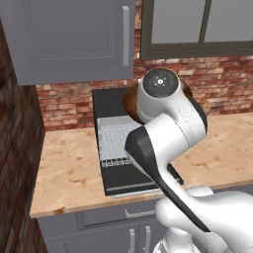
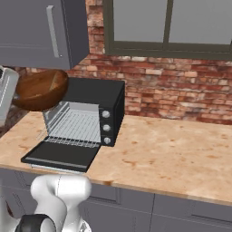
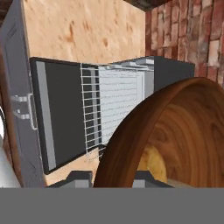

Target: Pick up the heated bread from the toaster oven and place it in the bowl. Then move the bread bowl to the dining counter.

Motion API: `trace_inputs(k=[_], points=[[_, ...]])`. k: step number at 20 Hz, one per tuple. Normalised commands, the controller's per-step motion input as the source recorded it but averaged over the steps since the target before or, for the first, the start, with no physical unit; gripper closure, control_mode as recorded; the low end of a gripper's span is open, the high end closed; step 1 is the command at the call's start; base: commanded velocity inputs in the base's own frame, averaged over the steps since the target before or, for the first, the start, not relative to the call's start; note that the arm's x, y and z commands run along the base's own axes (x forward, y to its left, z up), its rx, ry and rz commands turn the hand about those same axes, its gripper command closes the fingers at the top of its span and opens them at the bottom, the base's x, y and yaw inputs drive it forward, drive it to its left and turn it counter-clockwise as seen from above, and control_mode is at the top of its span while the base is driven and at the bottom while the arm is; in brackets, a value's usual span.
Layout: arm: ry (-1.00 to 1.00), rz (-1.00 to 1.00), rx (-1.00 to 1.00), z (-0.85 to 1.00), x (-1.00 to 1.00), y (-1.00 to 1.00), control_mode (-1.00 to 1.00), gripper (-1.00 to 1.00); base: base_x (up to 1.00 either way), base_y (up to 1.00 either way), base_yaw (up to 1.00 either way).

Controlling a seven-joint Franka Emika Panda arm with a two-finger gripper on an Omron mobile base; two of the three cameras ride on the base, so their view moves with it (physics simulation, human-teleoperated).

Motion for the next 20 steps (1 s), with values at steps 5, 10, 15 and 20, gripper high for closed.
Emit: trace_inputs(k=[5,10,15,20], points=[[0.05,0.0,0.07,-0.21,0.02,-0.21,-1.0,1.0,0.0,0.0,0.0],[0.01,0.0,0.01,-0.01,-0.01,0.0,1.0,1.0,-0.59,-0.44,-0.11],[0.0,0.0,0.0,0.0,0.0,0.0,1.0,1.0,-0.58,-0.41,-0.5],[0.0,0.0,0.0,0.0,0.0,0.0,1.0,1.0,-0.46,-0.03,-0.8]])
